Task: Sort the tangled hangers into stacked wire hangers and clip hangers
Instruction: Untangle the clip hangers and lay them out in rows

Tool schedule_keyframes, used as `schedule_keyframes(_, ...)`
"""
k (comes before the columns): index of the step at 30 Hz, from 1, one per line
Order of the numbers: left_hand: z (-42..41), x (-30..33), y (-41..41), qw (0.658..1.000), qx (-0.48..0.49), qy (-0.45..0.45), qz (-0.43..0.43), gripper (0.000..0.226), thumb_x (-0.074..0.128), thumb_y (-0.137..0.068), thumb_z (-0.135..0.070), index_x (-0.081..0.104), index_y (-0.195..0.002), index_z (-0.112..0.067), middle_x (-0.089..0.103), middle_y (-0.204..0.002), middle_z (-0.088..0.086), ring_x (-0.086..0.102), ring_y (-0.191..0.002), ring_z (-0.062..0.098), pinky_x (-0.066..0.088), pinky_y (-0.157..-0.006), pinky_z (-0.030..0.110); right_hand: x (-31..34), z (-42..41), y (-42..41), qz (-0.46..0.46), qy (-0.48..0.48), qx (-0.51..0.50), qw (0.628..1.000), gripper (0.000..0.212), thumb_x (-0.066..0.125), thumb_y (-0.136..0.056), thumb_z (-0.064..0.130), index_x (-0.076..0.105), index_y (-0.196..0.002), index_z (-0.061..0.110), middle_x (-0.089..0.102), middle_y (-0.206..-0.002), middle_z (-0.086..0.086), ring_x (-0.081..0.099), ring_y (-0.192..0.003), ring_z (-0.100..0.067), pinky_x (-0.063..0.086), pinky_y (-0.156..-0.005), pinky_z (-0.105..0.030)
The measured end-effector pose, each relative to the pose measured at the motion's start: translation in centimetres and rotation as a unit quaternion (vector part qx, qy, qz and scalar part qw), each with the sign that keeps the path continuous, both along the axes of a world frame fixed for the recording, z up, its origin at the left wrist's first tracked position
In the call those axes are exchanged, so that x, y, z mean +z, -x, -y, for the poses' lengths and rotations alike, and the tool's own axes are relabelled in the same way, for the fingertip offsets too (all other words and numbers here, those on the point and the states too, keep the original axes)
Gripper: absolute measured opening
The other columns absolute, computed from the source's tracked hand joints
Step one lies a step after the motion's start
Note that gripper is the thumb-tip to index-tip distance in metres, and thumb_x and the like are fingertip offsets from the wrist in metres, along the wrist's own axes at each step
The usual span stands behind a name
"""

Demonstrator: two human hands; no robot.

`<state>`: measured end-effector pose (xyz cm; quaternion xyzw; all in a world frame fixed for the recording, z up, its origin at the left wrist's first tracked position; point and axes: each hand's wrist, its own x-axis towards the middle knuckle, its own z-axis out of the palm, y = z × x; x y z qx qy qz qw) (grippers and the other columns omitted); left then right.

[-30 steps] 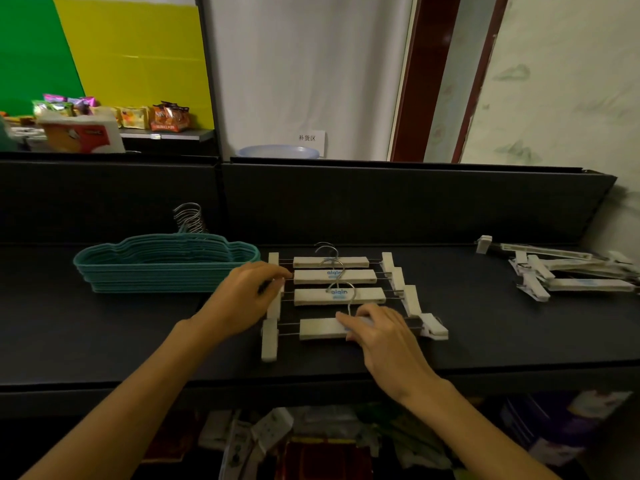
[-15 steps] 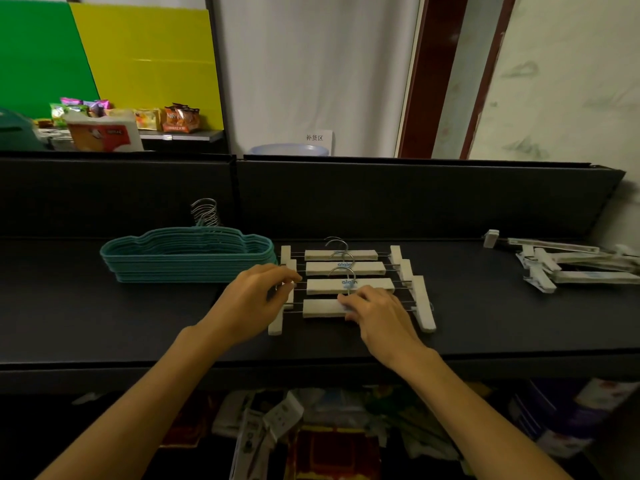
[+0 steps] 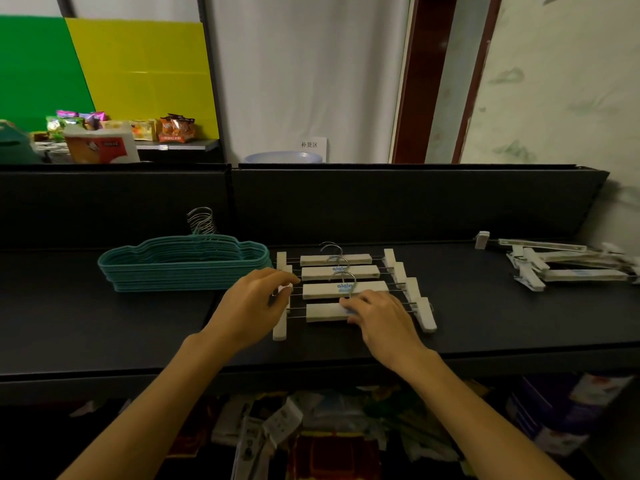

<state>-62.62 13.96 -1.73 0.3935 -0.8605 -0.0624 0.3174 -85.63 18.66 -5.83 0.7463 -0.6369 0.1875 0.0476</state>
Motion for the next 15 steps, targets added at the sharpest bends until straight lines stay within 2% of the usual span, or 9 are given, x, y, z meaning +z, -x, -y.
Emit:
schedule_keyframes(3, 0.0, 0.0, 2.3, 0.998, 0.023, 0.026, 0.044, 0.031, 0.053, -0.093, -0.027, 0.056, -0.124, -0.025, 0.059, -0.12, -0.003, 0.055, -0.107, 0.02, 0.046, -0.086, 0.036, 0.7, -0.8, -0.2, -0.031, 0.015, 0.009, 0.999, 0.044, 0.055, -0.091, 0.036, 0.048, -0.132, 0.026, 0.055, -0.127, -0.002, 0.044, -0.12, -0.021, 0.031, -0.105, -0.036)
schedule_keyframes(6, 0.3, 0.0, 5.6, 0.997, 0.022, 0.043, 0.063, 0.036, 0.054, -0.092, -0.033, 0.052, -0.128, -0.027, 0.056, -0.128, -0.002, 0.051, -0.116, 0.022, 0.042, -0.093, 0.04, 1.8, -3.1, 1.8, -0.034, 0.074, -0.013, 0.997, 0.047, 0.053, -0.089, 0.044, 0.049, -0.131, 0.023, 0.056, -0.123, -0.001, 0.048, -0.117, -0.019, 0.035, -0.101, -0.036)
schedule_keyframes(11, -0.3, 0.3, 13.5, 0.994, -0.015, 0.029, 0.102, 0.046, 0.047, -0.092, -0.044, 0.04, -0.136, -0.031, 0.045, -0.14, -0.003, 0.04, -0.129, 0.018, 0.031, -0.106, 0.04, 4.2, -6.6, 10.6, -0.077, 0.09, -0.137, 0.984, 0.063, 0.034, -0.088, 0.061, 0.046, -0.135, 0.021, 0.052, -0.13, -0.005, 0.046, -0.122, -0.024, 0.036, -0.102, -0.041)
schedule_keyframes(15, 0.2, 0.6, 20.0, 0.99, -0.05, 0.012, 0.134, 0.05, 0.043, -0.091, -0.052, 0.034, -0.138, -0.035, 0.043, -0.139, -0.005, 0.041, -0.126, 0.017, 0.033, -0.105, 0.038, 4.9, -8.5, 19.9, -0.073, 0.086, -0.233, 0.966, 0.069, 0.03, -0.086, 0.065, 0.047, -0.134, 0.019, 0.055, -0.128, -0.006, 0.048, -0.119, -0.026, 0.039, -0.097, -0.041)
